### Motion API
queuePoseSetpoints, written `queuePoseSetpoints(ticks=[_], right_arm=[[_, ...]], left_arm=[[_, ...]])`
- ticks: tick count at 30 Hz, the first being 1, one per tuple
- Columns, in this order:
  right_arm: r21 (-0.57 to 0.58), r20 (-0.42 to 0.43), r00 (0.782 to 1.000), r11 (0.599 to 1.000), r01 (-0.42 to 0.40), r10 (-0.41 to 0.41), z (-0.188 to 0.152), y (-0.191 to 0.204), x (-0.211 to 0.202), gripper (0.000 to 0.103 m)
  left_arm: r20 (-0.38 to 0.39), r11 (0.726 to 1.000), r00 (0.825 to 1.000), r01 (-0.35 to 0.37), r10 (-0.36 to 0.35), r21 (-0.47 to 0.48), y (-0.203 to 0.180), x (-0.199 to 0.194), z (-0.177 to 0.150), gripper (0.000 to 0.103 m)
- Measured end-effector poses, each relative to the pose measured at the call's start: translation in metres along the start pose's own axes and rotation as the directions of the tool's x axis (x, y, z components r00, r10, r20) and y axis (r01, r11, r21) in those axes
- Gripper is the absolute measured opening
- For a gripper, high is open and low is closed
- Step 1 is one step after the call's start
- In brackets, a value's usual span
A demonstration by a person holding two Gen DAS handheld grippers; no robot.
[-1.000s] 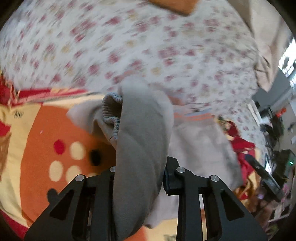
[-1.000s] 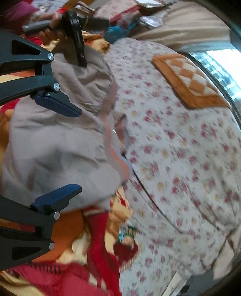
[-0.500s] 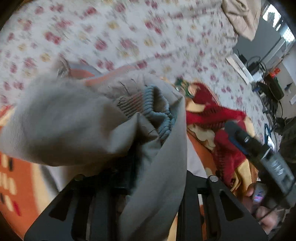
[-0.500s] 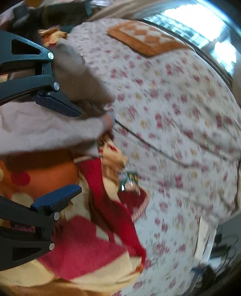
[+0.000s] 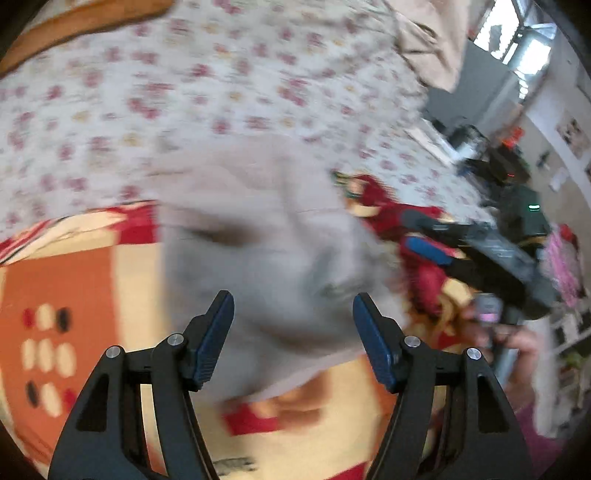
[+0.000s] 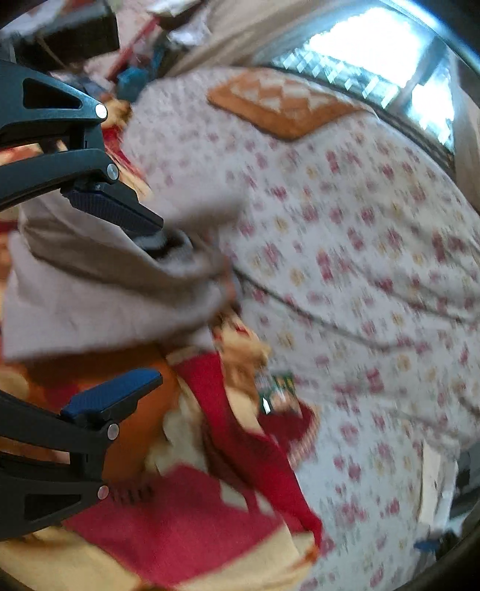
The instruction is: Fold large clothes
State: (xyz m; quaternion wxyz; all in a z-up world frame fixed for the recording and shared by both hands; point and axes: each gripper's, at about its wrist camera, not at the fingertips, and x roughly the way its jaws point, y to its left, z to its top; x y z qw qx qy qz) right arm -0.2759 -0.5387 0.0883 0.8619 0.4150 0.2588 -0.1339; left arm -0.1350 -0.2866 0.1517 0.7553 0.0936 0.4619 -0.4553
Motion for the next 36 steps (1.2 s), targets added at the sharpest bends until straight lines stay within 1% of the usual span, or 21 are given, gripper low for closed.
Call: queuePoseSetpoints(ticks=[2, 4, 5, 8, 11, 13, 15, 16, 17, 19, 20, 21, 22, 24, 26, 28, 29, 30, 32, 34, 36], right_arm=[[-0.035, -0.025, 0.998, 0.998, -0.057, 0.057, -0.009, 0.014, 0.003, 0.079], [-0.070, -0.054, 0.995, 0.994, -0.087, 0.083, -0.018, 0.026, 0.008, 0.082], [-0.094, -0.091, 0.992, 0.991, -0.099, 0.091, -0.026, 0.035, 0.014, 0.084], [-0.125, -0.176, 0.981, 0.987, -0.101, 0.078, -0.044, 0.047, 0.028, 0.085], [-0.107, -0.221, 0.969, 0.986, -0.132, 0.105, -0.054, 0.052, 0.035, 0.085], [-0.097, -0.226, 0.965, 0.983, -0.155, 0.130, -0.057, 0.056, 0.035, 0.086], [-0.103, -0.214, 0.967, 0.982, -0.160, 0.135, -0.058, 0.059, 0.035, 0.091], [-0.116, -0.211, 0.969, 0.981, -0.156, 0.130, -0.059, 0.060, 0.037, 0.091], [-0.157, -0.208, 0.973, 0.978, -0.135, 0.100, -0.063, 0.063, 0.043, 0.090], [-0.207, -0.172, 0.984, 0.975, -0.076, 0.040, -0.065, 0.063, 0.048, 0.048], [-0.223, -0.151, 0.989, 0.974, -0.035, 0.001, -0.065, 0.061, 0.052, 0.018], [-0.215, -0.148, 0.989, 0.977, -0.016, -0.016, -0.063, 0.057, 0.052, 0.016], [-0.201, -0.152, 0.988, 0.979, -0.027, -0.004, -0.062, 0.052, 0.048, 0.015], [-0.245, -0.149, 0.989, 0.969, -0.017, -0.020, -0.061, 0.053, 0.031, 0.011], [-0.315, -0.120, 0.991, 0.949, 0.021, -0.062, -0.066, 0.057, 0.015, 0.009], [-0.350, -0.103, 0.985, 0.932, 0.091, -0.135, -0.072, 0.047, 0.015, 0.008], [-0.338, -0.129, 0.970, 0.929, 0.153, -0.207, -0.076, 0.032, 0.030, 0.008], [-0.333, -0.171, 0.954, 0.925, 0.181, -0.248, -0.080, 0.022, 0.044, 0.008], [-0.340, -0.238, 0.926, 0.918, 0.202, -0.292, -0.088, 0.011, 0.062, 0.008], [-0.345, -0.222, 0.930, 0.915, 0.207, -0.294, -0.086, 0.014, 0.056, 0.008], [-0.327, -0.213, 0.938, 0.925, 0.195, -0.274, -0.082, 0.013, 0.049, 0.009]], left_arm=[[-0.008, 0.999, 0.999, -0.052, 0.052, -0.005, 0.014, 0.003, -0.012, 0.067], [-0.020, 0.996, 0.995, -0.093, 0.093, -0.012, 0.024, 0.010, -0.025, 0.067], [-0.025, 0.995, 0.995, -0.101, 0.100, -0.017, 0.028, 0.014, -0.031, 0.067], [-0.035, 0.995, 0.994, -0.102, 0.101, -0.023, 0.033, 0.022, -0.048, 0.067], [-0.034, 0.994, 0.993, -0.111, 0.110, -0.010, 0.031, 0.028, -0.063, 0.067], [-0.030, 0.992, 0.992, -0.124, 0.124, 0.006, 0.030, 0.034, -0.070, 0.067], [-0.035, 0.989, 0.988, -0.149, 0.150, 0.011, 0.031, 0.042, -0.072, 0.067], [-0.040, 0.984, 0.984, -0.176, 0.176, 0.009, 0.033, 0.047, -0.072, 0.067], [-0.047, 0.977, 0.976, -0.212, 0.212, 0.002, 0.035, 0.053, -0.072, 0.067], [-0.056, 0.978, 0.976, -0.209, 0.208, -0.014, 0.040, 0.060, -0.076, 0.068], [-0.065, 0.979, 0.977, -0.204, 0.202, -0.025, 0.044, 0.060, -0.077, 0.068], [-0.067, 0.980, 0.979, -0.196, 0.193, -0.034, 0.046, 0.058, -0.077, 0.068], [-0.065, 0.982, 0.982, -0.182, 0.179, -0.042, 0.049, 0.053, -0.078, 0.068], [-0.056, 0.986, 0.985, -0.163, 0.161, -0.041, 0.050, 0.045, -0.080, 0.068], [-0.046, 0.988, 0.987, -0.153, 0.152, -0.026, 0.050, 0.041, -0.084, 0.068], [-0.051, 0.990, 0.989, -0.141, 0.140, -0.021, 0.049, 0.043, -0.088, 0.068], [-0.066, 0.990, 0.988, -0.140, 0.138, -0.025, 0.050, 0.047, -0.091, 0.068], [-0.073, 0.989, 0.988, -0.142, 0.139, -0.030, 0.051, 0.048, -0.092, 0.068], [-0.064, 0.989, 0.988, -0.141, 0.138, -0.046, 0.053, 0.043, -0.094, 0.068], [-0.035, 0.989, 0.991, -0.133, 0.131, -0.062, 0.056, 0.030, -0.094, 0.068], [0.007, 0.989, 0.993, -0.118, 0.119, -0.086, 0.058, 0.014, -0.091, 0.068]])
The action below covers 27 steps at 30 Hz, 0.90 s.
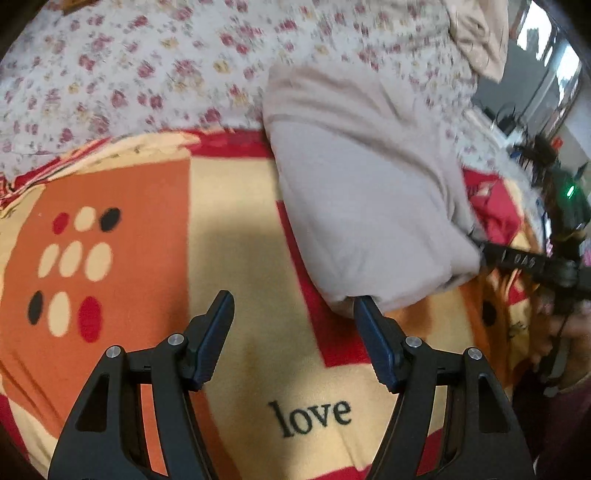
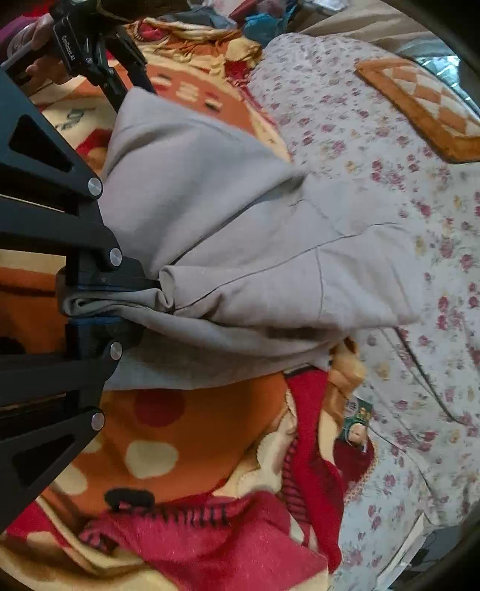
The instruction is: Fold large clothes
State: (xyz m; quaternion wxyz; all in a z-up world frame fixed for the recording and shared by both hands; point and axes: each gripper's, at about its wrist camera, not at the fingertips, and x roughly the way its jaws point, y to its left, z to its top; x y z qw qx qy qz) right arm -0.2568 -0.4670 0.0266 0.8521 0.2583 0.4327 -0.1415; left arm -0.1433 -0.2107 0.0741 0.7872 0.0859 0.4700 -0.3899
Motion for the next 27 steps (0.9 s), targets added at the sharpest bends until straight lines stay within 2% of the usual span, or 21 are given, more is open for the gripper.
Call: queuePoseSetpoints(ticks=[1, 2, 3, 5, 7, 10, 11, 17, 19, 20, 21, 23, 25, 27], right_arm=[[0.019, 0.001, 1.000, 1.000, -0.011, 0.011, 0.000, -0.004, -0.002, 0.010], [0.045, 0.004, 1.000, 0.998, -0.031, 0.031, 0.000, -0.008, -0.004, 0.021], [0.093, 0.012, 0.999, 0.994, -0.054, 0.053, 0.001, -0.014, -0.007, 0.038], [0.169, 0.057, 0.995, 0.982, -0.087, 0.079, 0.005, -0.022, -0.016, 0.050], [0.181, 0.102, 0.990, 0.977, -0.114, 0.096, 0.011, -0.025, -0.028, 0.050], [0.147, 0.142, 0.988, 0.986, -0.077, 0.056, 0.023, -0.021, -0.035, 0.055], [0.140, 0.148, 0.987, 0.987, -0.084, 0.063, 0.027, -0.020, -0.033, 0.061], [0.086, 0.143, 0.987, 0.992, -0.092, 0.079, 0.067, -0.008, -0.007, 0.069], [0.067, 0.129, 0.989, 0.995, -0.078, 0.069, 0.085, -0.010, 0.009, 0.066], [0.056, 0.122, 0.990, 0.995, -0.084, 0.077, 0.089, -0.009, 0.014, 0.045], [0.051, 0.110, 0.990, 0.994, -0.097, 0.091, 0.093, -0.010, 0.020, 0.030], [0.055, 0.110, 0.991, 0.995, -0.082, 0.076, 0.091, -0.014, 0.020, 0.020], [0.022, 0.124, 0.990, 0.998, -0.065, 0.062, 0.086, -0.016, 0.011, 0.016], [0.008, 0.119, 0.993, 1.000, -0.016, 0.015, 0.082, -0.020, 0.007, 0.011]], left_arm=[[0.012, 1.000, 1.000, 0.005, -0.005, -0.006, 0.000, -0.004, 0.002, 0.068], [0.034, 1.000, 0.999, 0.008, -0.007, -0.013, 0.001, -0.010, 0.007, 0.068], [0.055, 1.000, 0.998, 0.007, -0.006, -0.015, -0.001, -0.014, 0.013, 0.068], [0.084, 1.000, 0.996, 0.008, -0.007, -0.012, -0.005, -0.014, 0.026, 0.068], [0.089, 1.000, 0.996, 0.013, -0.012, -0.008, -0.010, -0.009, 0.034, 0.068], [0.060, 1.000, 0.998, 0.019, -0.019, 0.007, -0.021, 0.012, 0.043, 0.068], [0.045, 1.000, 0.999, 0.018, -0.018, 0.012, -0.024, 0.020, 0.045, 0.068], [-0.007, 1.000, 1.000, -0.012, 0.012, 0.027, -0.035, 0.051, 0.049, 0.068], [-0.010, 1.000, 1.000, -0.018, 0.018, 0.017, -0.034, 0.057, 0.052, 0.068], [-0.012, 1.000, 1.000, -0.016, 0.016, 0.010, -0.033, 0.059, 0.054, 0.068], [-0.015, 1.000, 1.000, -0.008, 0.008, -0.005, -0.031, 0.060, 0.058, 0.068], [-0.001, 0.999, 1.000, 0.009, -0.009, -0.035, -0.027, 0.059, 0.065, 0.068], [0.026, 0.997, 0.999, 0.023, -0.021, -0.077, -0.021, 0.060, 0.074, 0.068], [0.019, 0.994, 1.000, 0.004, -0.002, -0.105, -0.017, 0.070, 0.078, 0.068]])
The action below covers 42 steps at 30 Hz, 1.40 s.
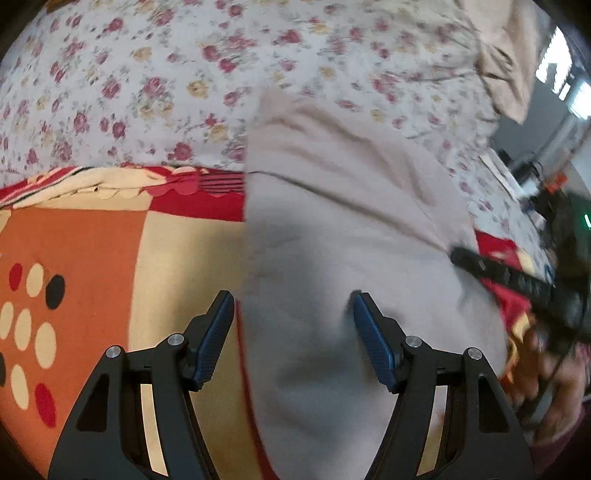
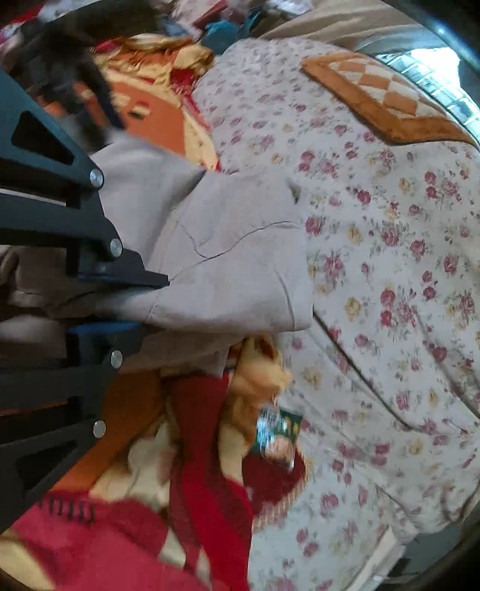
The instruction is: Fold large clothes
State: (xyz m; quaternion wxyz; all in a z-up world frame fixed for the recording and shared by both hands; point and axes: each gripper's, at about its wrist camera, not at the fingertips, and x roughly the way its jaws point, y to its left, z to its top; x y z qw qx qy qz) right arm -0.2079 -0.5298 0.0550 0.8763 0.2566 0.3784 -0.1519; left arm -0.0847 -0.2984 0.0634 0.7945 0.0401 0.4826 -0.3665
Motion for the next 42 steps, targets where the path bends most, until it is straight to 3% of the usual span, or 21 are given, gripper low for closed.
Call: queuePoseSetpoints(ticks=[3, 5, 8, 10, 12, 13, 15, 20, 22, 23, 25, 27, 29, 31, 34, 37, 38, 40, 41, 42], right_arm=[[0.004, -0.034, 0.995, 0.995, 0.098, -0.097, -0.009, -0.014, 0.021, 0.008], [0.029, -0.064, 0.990, 0.991, 0.127, -0.125, -0.013, -0.025, 0.034, 0.008], [0.097, -0.053, 0.997, 0.994, 0.055, -0.050, -0.008, -0.039, 0.023, 0.009], [0.121, -0.017, 1.000, 0.993, 0.013, -0.011, -0.001, -0.042, 0.011, 0.021], [0.121, 0.042, 0.999, 0.993, 0.009, -0.014, 0.010, -0.040, -0.002, 0.069], [0.116, 0.071, 0.997, 0.993, 0.005, -0.013, 0.015, -0.038, -0.005, 0.076], [0.083, 0.088, 0.996, 0.996, -0.013, 0.006, 0.029, -0.029, -0.003, 0.078], [0.061, -0.090, 0.995, 0.997, -0.043, 0.048, 0.065, -0.021, 0.058, 0.078], [0.123, -0.112, 0.986, 0.987, -0.108, 0.121, 0.069, -0.028, 0.076, 0.050], [0.171, -0.086, 0.983, 0.974, -0.147, 0.163, 0.069, -0.034, 0.077, 0.022], [0.173, -0.027, 0.986, 0.973, -0.156, 0.163, 0.068, -0.036, 0.068, 0.008], [0.059, 0.009, 1.000, 0.998, -0.023, 0.023, 0.062, -0.032, 0.057, 0.004], [0.034, 0.005, 0.997, 0.997, 0.071, -0.071, 0.052, -0.035, 0.063, 0.003], [0.045, -0.078, 0.981, 0.982, 0.183, -0.179, 0.038, -0.050, 0.091, 0.000], [0.116, -0.062, 0.991, 0.985, 0.128, -0.122, 0.034, -0.063, 0.087, 0.000], [0.171, 0.021, 0.996, 0.982, 0.081, -0.085, 0.045, -0.061, 0.038, 0.002], [0.160, 0.039, 0.995, 0.984, 0.081, -0.088, 0.046, -0.057, 0.026, 0.006], [0.105, 0.077, 0.996, 0.994, 0.041, -0.049, 0.046, -0.042, -0.005, 0.028], [0.084, 0.088, 0.996, 0.996, 0.013, -0.021, 0.042, -0.035, -0.017, 0.054], [0.060, 0.101, 0.995, 0.998, -0.021, 0.015, 0.036, -0.026, -0.027, 0.063]], left_arm=[[-0.094, 0.999, 0.995, 0.029, -0.032, -0.033, 0.004, 0.034, -0.007, 0.070], [-0.072, 0.999, 0.997, 0.025, -0.028, -0.041, 0.005, 0.036, -0.011, 0.072], [-0.073, 1.000, 0.997, -0.005, 0.006, 0.012, -0.002, 0.023, -0.007, 0.071], [-0.050, 1.000, 0.999, -0.005, 0.007, 0.030, -0.003, 0.013, -0.001, 0.071], [-0.026, 0.999, 1.000, -0.005, 0.006, 0.040, -0.003, 0.005, 0.010, 0.071], [-0.022, 0.999, 1.000, -0.009, 0.010, 0.042, -0.003, 0.005, 0.015, 0.071], [-0.017, 0.999, 1.000, -0.022, 0.023, 0.038, -0.002, 0.008, 0.026, 0.071], [-0.056, 0.999, 0.998, -0.021, 0.024, 0.048, -0.009, 0.027, 0.035, 0.071], [-0.074, 0.996, 0.997, -0.018, 0.024, 0.083, -0.017, 0.035, 0.033, 0.071], [-0.073, 0.995, 0.997, -0.025, 0.032, 0.098, -0.020, 0.036, 0.031, 0.071], [-0.055, 0.990, 0.997, -0.037, 0.045, 0.136, -0.025, 0.039, 0.026, 0.071], [-0.036, 0.985, 0.997, -0.055, 0.061, 0.163, -0.029, 0.045, 0.019, 0.072], [-0.001, 0.987, 0.998, -0.066, 0.067, 0.149, -0.029, 0.052, 0.011, 0.075], [0.019, 0.985, 0.996, -0.085, 0.083, 0.152, -0.031, 0.055, 0.006, 0.076], [-0.008, 0.986, 0.997, -0.072, 0.074, 0.151, -0.028, 0.051, 0.010, 0.076], [-0.043, 0.992, 0.998, -0.041, 0.046, 0.116, -0.021, 0.041, 0.012, 0.076], [-0.040, 0.994, 0.999, -0.032, 0.037, 0.109, -0.020, 0.035, 0.011, 0.076], [-0.021, 0.995, 1.000, -0.021, 0.023, 0.103, -0.018, 0.024, 0.008, 0.076], [-0.015, 0.995, 1.000, -0.015, 0.017, 0.099, -0.019, 0.020, 0.006, 0.076], [-0.015, 0.996, 1.000, -0.004, 0.006, 0.090, -0.019, 0.017, 0.002, 0.076]])
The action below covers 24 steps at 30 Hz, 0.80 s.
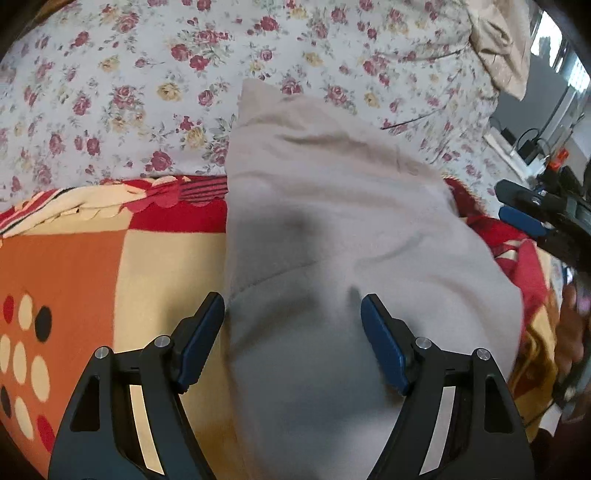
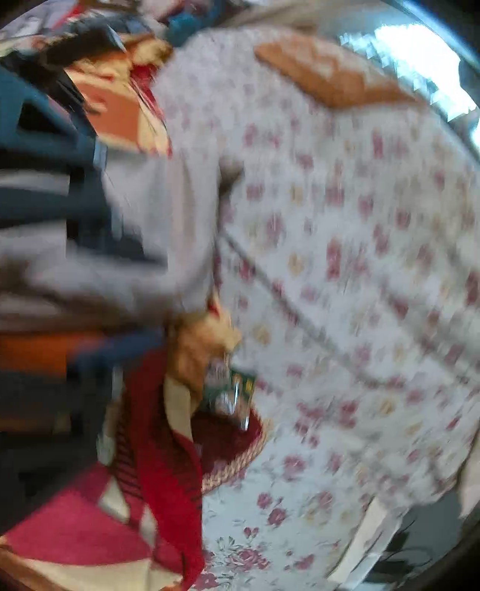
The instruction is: Fold large clothes
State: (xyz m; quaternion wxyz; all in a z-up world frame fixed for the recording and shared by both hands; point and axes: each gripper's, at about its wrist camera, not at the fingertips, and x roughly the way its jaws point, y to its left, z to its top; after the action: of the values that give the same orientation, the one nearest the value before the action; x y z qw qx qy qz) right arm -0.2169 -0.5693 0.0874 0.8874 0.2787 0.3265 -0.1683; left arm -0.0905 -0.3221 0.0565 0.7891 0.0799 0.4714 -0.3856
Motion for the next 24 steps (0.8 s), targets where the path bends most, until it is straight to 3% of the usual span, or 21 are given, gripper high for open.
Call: queuePoseSetpoints(ticks=[2, 4, 5, 6, 7, 9, 10, 13, 15, 17, 20, 22, 23, 24], right_arm=[[-0.067, -0.028, 0.998, 0.997, -0.049, 0.047, -0.015, 0.024, -0.003, 0.063], [-0.123, -0.110, 0.993, 0.991, -0.052, 0.038, -0.028, 0.035, 0.009, 0.043], [-0.140, -0.148, 0.989, 0.990, -0.011, -0.010, -0.038, 0.036, 0.021, 0.034], [-0.151, -0.165, 0.981, 0.986, 0.073, -0.098, -0.049, 0.028, 0.038, 0.034], [-0.146, -0.165, 0.978, 0.984, 0.100, -0.124, -0.057, 0.019, 0.044, 0.034], [-0.044, -0.187, 0.979, 0.996, 0.077, -0.084, -0.057, -0.005, 0.047, 0.046], [0.004, -0.188, 0.980, 0.998, 0.058, -0.056, -0.051, -0.013, 0.041, 0.047], [0.090, -0.121, 0.987, 0.991, -0.096, 0.106, -0.043, -0.021, 0.016, 0.057], [0.111, -0.117, 0.978, 0.981, -0.158, 0.170, -0.044, -0.022, 0.014, 0.080], [0.108, -0.148, 0.969, 0.977, -0.185, 0.200, -0.047, -0.020, 0.021, 0.082], [0.119, -0.245, 0.947, 0.976, -0.184, 0.208, -0.055, -0.018, 0.048, 0.082], [0.172, -0.256, 0.924, 0.954, -0.245, 0.283, -0.058, -0.018, 0.060, 0.082], [0.201, -0.257, 0.913, 0.942, -0.270, 0.316, -0.059, -0.018, 0.066, 0.079], [0.229, -0.256, 0.905, 0.931, -0.285, 0.340, -0.058, -0.018, 0.070, 0.065]], left_arm=[[-0.018, 1.000, 1.000, 0.005, -0.005, -0.005, -0.002, 0.001, -0.009, 0.076], [-0.009, 0.999, 0.999, -0.030, 0.031, 0.023, -0.005, 0.002, -0.020, 0.079], [-0.009, 0.999, 1.000, -0.029, 0.029, 0.034, -0.005, 0.003, -0.023, 0.080], [-0.023, 0.999, 1.000, -0.008, 0.009, 0.032, -0.002, 0.003, -0.027, 0.080], [-0.053, 1.000, 0.998, 0.026, -0.026, -0.001, 0.004, 0.003, -0.030, 0.080], [-0.105, 0.993, 0.990, 0.082, -0.090, -0.084, 0.019, 0.002, -0.030, 0.080], [-0.112, 0.984, 0.986, 0.111, -0.126, -0.136, 0.030, -0.001, -0.029, 0.080], [-0.059, 0.968, 0.987, 0.131, -0.146, -0.212, 0.050, -0.009, -0.023, 0.083], [-0.059, 0.950, 0.983, 0.154, -0.176, -0.270, 0.060, -0.005, -0.020, 0.085], [-0.097, 0.933, 0.970, 0.184, -0.223, -0.309, 0.062, 0.006, -0.019, 0.085], [-0.099, 0.953, 0.976, 0.163, -0.194, -0.254, 0.049, 0.015, -0.017, 0.092], [-0.112, 0.966, 0.978, 0.148, -0.174, -0.214, 0.039, 0.020, -0.014, 0.096], [-0.113, 0.971, 0.980, 0.141, -0.165, -0.191, 0.035, 0.022, -0.012, 0.096], [-0.111, 0.974, 0.980, 0.147, -0.168, -0.172, 0.033, 0.023, -0.010, 0.088]])
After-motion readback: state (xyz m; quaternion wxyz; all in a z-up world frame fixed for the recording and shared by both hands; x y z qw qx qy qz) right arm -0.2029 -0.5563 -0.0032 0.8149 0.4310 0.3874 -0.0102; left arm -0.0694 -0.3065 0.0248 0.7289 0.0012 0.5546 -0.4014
